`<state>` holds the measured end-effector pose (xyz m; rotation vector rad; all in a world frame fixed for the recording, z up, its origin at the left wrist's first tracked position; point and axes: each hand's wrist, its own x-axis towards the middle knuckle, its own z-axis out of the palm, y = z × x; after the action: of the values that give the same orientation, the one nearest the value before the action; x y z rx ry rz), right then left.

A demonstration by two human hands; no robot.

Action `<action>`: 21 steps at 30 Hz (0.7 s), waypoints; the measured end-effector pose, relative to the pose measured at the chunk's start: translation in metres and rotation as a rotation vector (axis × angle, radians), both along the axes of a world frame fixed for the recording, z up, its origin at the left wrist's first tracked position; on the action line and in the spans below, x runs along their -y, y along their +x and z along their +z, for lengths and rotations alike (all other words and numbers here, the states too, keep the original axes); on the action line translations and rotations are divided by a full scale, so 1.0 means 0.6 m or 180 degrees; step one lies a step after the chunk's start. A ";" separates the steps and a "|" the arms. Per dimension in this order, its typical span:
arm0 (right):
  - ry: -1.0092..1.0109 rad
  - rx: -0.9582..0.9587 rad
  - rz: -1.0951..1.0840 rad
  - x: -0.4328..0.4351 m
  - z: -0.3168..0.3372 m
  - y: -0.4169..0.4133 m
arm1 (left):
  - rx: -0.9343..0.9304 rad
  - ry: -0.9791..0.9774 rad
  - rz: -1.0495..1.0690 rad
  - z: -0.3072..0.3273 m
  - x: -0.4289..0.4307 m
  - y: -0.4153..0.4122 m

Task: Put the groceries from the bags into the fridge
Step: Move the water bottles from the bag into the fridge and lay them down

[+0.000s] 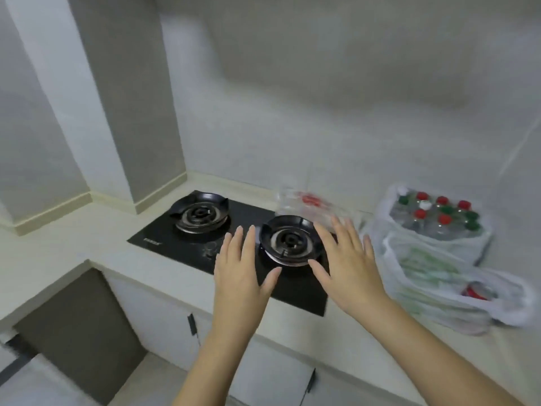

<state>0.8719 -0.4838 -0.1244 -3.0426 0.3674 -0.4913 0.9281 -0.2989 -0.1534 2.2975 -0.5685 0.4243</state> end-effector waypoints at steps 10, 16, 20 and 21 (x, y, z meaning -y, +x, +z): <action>0.0376 -0.0281 -0.1415 0.257 -0.058 -0.097 | 0.0045 0.0792 -0.1202 -0.047 0.262 0.022; 0.0812 -0.0473 -0.1906 0.417 -0.110 -0.128 | 0.0025 0.1348 -0.1714 -0.080 0.406 0.007; 0.1234 -0.0533 -0.2076 0.525 -0.149 -0.147 | -0.0167 0.1420 -0.1931 -0.104 0.515 0.001; 0.1391 -0.0536 -0.2070 0.547 -0.159 -0.151 | -0.0176 0.1415 -0.1945 -0.110 0.543 0.001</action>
<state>0.7810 -0.8120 -0.2197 -2.4885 1.2939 -0.1315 0.9287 -0.6249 -0.2196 2.3666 -1.3915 -0.0742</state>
